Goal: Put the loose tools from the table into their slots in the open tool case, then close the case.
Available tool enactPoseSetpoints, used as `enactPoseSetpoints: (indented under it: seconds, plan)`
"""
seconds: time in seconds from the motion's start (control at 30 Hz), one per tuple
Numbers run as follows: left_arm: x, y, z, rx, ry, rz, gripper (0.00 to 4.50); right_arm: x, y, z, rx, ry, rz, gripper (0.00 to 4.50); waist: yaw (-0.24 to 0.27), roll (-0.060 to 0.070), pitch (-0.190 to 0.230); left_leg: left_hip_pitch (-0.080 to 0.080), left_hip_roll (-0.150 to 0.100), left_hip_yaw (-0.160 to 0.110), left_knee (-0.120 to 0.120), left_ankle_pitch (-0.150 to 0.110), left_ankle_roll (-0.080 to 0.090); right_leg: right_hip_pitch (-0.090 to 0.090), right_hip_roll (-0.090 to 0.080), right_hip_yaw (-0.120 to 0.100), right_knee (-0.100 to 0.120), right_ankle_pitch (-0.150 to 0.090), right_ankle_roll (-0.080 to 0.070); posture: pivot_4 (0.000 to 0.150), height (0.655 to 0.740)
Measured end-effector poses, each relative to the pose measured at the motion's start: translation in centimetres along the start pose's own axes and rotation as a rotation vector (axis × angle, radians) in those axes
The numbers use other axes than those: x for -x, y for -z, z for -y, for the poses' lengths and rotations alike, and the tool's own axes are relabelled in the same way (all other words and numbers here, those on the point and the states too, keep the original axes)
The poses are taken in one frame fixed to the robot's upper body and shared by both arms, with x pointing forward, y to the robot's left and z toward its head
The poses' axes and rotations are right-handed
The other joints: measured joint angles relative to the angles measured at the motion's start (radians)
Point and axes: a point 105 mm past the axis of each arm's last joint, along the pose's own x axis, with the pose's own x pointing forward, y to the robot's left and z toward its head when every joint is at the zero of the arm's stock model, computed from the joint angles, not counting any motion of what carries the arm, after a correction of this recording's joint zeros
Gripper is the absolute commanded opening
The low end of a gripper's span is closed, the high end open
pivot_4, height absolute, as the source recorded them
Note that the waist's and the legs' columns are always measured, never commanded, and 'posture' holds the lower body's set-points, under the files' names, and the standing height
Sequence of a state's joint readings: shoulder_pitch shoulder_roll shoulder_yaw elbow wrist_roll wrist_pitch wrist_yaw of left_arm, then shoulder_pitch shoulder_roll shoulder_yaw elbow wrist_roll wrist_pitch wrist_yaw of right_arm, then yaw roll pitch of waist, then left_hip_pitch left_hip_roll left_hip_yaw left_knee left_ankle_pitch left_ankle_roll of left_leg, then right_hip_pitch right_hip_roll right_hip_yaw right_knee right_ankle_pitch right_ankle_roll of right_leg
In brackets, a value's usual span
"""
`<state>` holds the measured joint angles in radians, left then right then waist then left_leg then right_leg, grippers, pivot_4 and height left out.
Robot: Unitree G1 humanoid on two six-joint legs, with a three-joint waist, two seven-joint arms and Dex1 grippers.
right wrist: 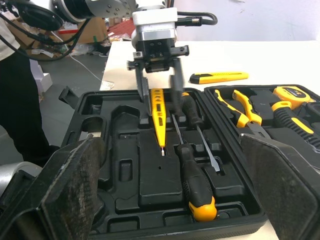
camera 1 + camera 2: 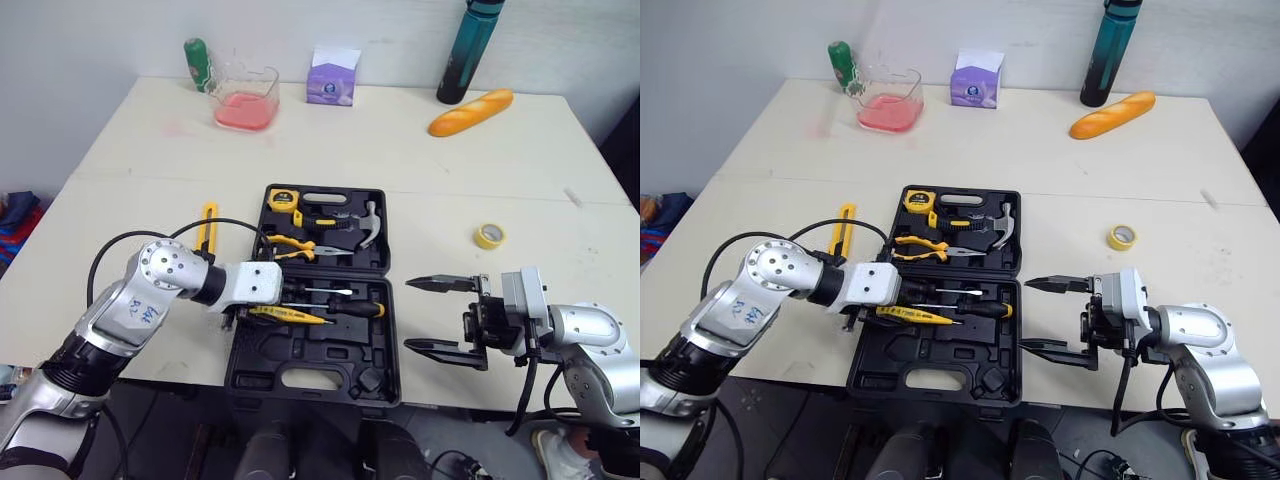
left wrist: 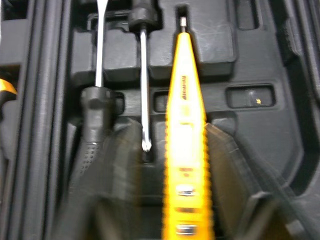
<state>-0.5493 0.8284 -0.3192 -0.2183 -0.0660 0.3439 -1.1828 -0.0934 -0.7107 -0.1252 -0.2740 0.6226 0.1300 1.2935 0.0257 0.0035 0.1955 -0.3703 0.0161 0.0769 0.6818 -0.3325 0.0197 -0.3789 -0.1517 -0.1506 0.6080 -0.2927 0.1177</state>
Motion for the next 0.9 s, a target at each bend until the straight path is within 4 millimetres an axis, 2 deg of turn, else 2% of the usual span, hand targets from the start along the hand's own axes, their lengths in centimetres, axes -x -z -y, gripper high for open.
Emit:
enactPoseSetpoints:
  seconds: [0.17,0.43,0.53,0.63,0.8,0.9]
  plan:
    - [0.0,-0.6,0.9,0.045,0.056,0.093,2.49,0.0,0.0,0.0,0.001,-0.001,0.000,4.50,-0.003,0.000,0.000,0.000,0.000,0.000,0.001,0.000,0.000,0.000,0.000,0.000,0.000,0.000,0.000,0.150,0.7400]
    - [2.8,-0.7,0.7,0.039,0.002,0.174,2.49,0.0,-0.1,0.1,0.006,-0.003,0.000,4.50,-0.001,0.000,0.000,0.000,0.002,0.000,0.001,0.000,0.000,0.000,0.000,0.000,0.000,0.000,0.000,0.150,0.7400]
    - [4.1,-1.4,0.7,-0.010,-0.065,0.293,2.49,0.0,-0.1,0.2,0.006,-0.006,0.000,4.50,-0.002,0.000,0.000,0.000,0.003,0.000,0.001,-0.001,0.000,0.000,0.000,0.000,0.000,0.000,0.000,0.150,0.7400]
    - [5.3,-0.6,1.3,-0.009,-0.082,0.329,2.49,0.1,0.0,0.2,0.001,0.000,-0.002,4.50,-0.005,0.000,0.000,0.000,0.003,0.000,0.001,-0.001,-0.001,0.000,0.001,0.000,0.001,0.000,0.000,0.150,0.7400]
    - [6.2,0.0,1.8,0.053,-0.144,0.394,2.49,0.6,0.0,0.3,0.002,0.008,-0.016,4.50,-0.004,0.000,0.000,0.000,0.003,0.000,0.001,-0.001,0.000,0.000,0.000,0.001,0.000,0.000,0.000,0.150,0.7400]
    - [6.4,-0.1,1.6,0.077,-0.194,0.441,1.63,1.1,0.2,0.6,-0.005,0.026,-0.024,4.50,0.000,0.000,0.000,0.000,0.003,0.000,0.001,-0.001,0.000,0.000,0.000,0.000,0.000,0.000,0.000,0.150,0.7400]
